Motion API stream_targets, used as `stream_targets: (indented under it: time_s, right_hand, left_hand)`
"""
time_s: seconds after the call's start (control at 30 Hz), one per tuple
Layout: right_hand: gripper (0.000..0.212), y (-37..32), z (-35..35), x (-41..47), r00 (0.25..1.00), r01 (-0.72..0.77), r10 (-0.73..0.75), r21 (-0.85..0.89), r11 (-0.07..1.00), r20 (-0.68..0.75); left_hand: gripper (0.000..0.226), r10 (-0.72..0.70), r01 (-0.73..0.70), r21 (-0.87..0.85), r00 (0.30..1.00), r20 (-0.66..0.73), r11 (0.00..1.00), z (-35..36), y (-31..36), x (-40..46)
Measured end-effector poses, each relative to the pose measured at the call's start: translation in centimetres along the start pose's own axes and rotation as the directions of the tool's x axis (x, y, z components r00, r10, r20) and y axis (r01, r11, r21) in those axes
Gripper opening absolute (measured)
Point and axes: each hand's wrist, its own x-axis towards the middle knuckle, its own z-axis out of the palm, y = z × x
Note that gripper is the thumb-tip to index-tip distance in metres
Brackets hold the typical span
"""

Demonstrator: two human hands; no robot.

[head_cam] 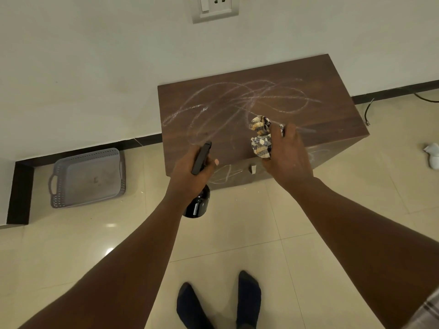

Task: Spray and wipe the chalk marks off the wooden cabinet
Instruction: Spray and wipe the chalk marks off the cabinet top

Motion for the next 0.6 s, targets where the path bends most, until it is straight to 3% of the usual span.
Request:
stream_targets:
  time_s: [0.43,0.6]
  right_hand:
    - [0.058,3.3,-1.1,-1.6,0.998,-0.061,0.061,-0.002,0.998,-0.033]
    - [0.069,4.5,-1.2,-1.9,0.996,-0.086,0.086,-0.027,0.996,-0.014]
  left_hand:
    - [0.015,0.144,-0.144,-0.01,0.985,0.092,0.99,3.7,3.2,1.0]
    - [0.013,0.132,-0.123,-0.107,0.988,0.082,0.987,5.0,3.4,1.4]
